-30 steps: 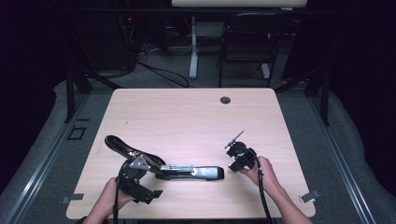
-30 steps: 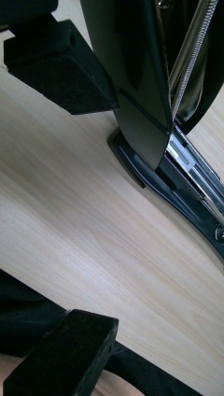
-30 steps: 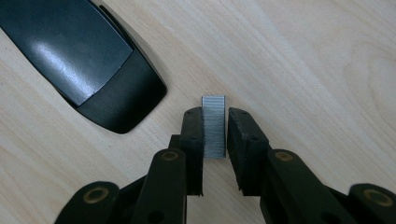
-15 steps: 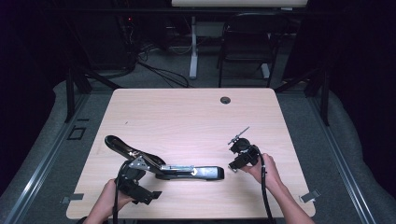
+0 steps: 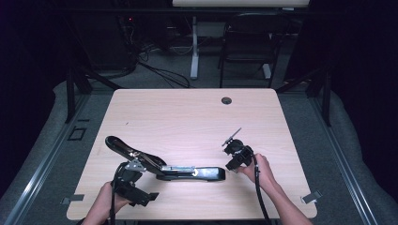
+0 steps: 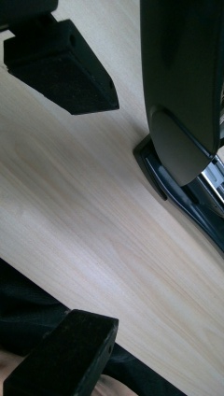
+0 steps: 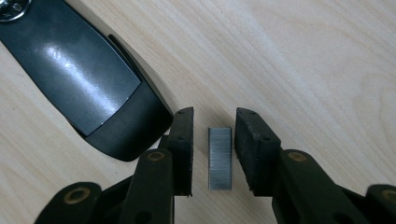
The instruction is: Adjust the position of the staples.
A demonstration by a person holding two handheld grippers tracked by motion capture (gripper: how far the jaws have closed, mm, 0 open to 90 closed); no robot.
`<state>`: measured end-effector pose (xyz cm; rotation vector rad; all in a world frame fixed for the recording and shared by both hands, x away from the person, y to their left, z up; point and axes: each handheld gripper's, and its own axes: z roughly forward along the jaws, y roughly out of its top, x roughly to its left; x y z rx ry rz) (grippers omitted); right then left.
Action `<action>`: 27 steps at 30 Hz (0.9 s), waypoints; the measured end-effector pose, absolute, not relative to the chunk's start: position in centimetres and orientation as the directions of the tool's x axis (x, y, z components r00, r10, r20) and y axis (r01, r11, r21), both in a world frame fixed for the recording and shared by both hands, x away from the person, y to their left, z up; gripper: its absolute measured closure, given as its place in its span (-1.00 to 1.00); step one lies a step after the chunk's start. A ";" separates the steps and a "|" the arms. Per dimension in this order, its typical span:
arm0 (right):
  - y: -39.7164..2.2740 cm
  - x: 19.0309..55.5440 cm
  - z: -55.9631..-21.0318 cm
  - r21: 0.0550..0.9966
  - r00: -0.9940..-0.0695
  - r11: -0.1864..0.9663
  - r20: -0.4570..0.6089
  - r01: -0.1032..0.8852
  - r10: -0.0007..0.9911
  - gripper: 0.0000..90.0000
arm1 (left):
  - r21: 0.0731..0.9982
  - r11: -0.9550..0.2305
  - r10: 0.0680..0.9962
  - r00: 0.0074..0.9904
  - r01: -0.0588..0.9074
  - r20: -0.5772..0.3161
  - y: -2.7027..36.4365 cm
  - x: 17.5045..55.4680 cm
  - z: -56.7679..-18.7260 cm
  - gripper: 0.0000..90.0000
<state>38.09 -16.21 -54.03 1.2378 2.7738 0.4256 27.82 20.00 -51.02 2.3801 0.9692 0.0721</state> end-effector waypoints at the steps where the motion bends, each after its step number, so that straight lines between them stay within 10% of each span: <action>1: -16.2 38.2 -54.1 0.278 -0.675 0.641 0.038 0.716 0.737 0.53 | 0.520 -0.580 0.658 0.737 0.627 -0.154 20.0 27.8 -51.0 -0.99; 27: -17.0 38.4 -53.0 0.296 -0.674 0.639 0.023 0.710 0.738 0.73 | 0.514 -0.589 0.662 0.737 0.624 -0.137 20.1 27.9 -51.1 -0.99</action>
